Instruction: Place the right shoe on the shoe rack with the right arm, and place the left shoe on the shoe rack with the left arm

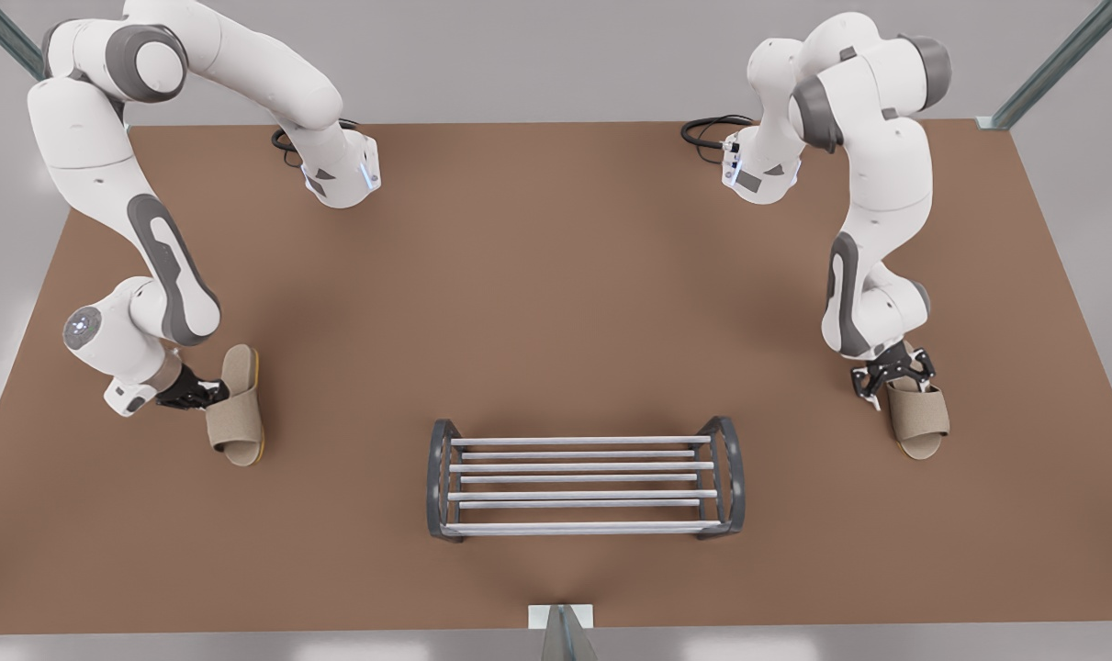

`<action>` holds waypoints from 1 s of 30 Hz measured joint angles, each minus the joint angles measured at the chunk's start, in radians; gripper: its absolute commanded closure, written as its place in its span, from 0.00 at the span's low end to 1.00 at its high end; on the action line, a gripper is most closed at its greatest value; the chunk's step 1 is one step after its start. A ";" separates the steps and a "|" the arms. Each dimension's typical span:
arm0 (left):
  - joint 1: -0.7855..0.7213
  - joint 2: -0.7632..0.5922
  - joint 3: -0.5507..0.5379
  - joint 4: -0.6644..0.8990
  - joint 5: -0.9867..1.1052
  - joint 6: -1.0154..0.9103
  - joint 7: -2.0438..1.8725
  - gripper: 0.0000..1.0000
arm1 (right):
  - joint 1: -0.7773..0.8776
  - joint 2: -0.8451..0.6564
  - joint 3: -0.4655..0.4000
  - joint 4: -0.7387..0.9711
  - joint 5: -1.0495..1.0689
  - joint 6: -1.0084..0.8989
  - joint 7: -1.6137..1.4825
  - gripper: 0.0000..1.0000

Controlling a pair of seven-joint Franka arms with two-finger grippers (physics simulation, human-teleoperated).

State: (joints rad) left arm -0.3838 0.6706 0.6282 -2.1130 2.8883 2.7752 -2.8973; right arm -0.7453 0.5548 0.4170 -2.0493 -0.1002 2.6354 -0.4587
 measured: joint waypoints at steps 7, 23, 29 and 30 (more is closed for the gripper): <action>0.013 0.016 -0.008 0.032 -0.002 -0.002 0.000 0.32 | -0.014 -0.073 0.147 0.195 0.008 -0.164 0.008 0.79; -0.044 -0.066 -0.007 0.044 0.004 0.052 0.000 0.79 | 0.826 -0.061 0.125 0.860 -0.066 -0.832 0.502 0.79; -0.075 -0.257 -0.004 0.044 0.006 0.065 0.000 0.79 | 1.327 0.118 -0.452 1.109 0.055 -0.870 0.836 0.79; -0.090 -0.321 -0.004 0.042 0.006 0.074 0.000 0.79 | 1.350 0.138 -0.486 1.133 0.068 -0.868 0.885 0.79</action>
State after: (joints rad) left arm -0.4741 0.3497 0.6243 -2.0711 2.8938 2.8494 -2.8973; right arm 0.6043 0.6925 -0.0689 -0.9164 -0.0324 1.7677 0.4262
